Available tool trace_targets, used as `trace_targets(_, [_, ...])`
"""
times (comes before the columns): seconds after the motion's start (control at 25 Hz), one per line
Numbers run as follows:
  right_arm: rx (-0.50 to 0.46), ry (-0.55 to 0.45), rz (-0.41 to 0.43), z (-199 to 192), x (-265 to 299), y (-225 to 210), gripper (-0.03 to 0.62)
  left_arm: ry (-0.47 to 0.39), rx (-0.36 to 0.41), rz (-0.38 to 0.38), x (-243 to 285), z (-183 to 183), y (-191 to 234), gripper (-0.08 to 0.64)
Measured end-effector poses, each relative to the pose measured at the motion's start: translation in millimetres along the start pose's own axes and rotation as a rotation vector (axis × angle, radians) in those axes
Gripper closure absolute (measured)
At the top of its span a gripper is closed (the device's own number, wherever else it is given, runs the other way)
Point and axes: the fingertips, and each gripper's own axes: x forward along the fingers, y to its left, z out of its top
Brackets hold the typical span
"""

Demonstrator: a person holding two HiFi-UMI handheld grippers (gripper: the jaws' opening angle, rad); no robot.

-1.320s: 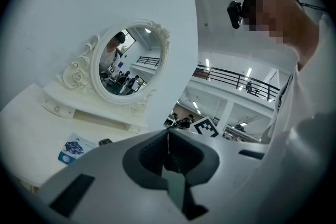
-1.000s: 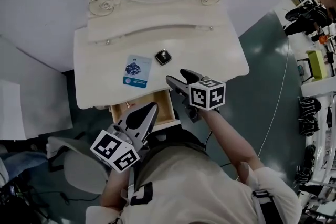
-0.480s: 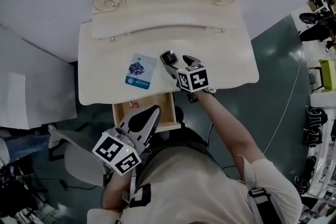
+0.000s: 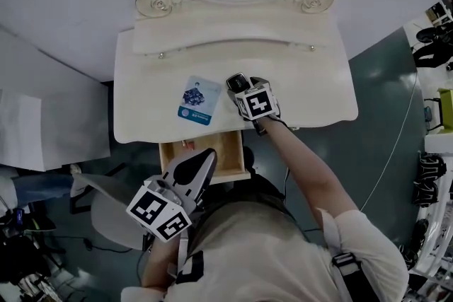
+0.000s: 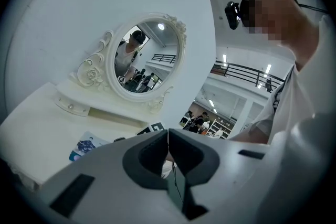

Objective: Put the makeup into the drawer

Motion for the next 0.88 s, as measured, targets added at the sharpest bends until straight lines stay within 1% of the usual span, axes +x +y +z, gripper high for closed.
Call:
trace_targets(0.2, [0.0,0.027,-0.011,-6,11,-4,0.27,-0.002,-0.009,0.018,-6,0,9,0.502])
trace_targets(0.44, [0.052,0.038,-0.008,-12,20,-7,0.272,0.001,-0.003,0.021,-8,3,10,0.502])
trace_targets(0.64, [0.03,0.056,-0.006,-13,23,-8,0.273,0.002,-0.001,0.022,-10,3,10,0.502])
trace_targets(0.88, [0.044,0.07,0.003,-16,20,-8,0.273,-0.009,0.01,0.02,-14,8,7,0.502])
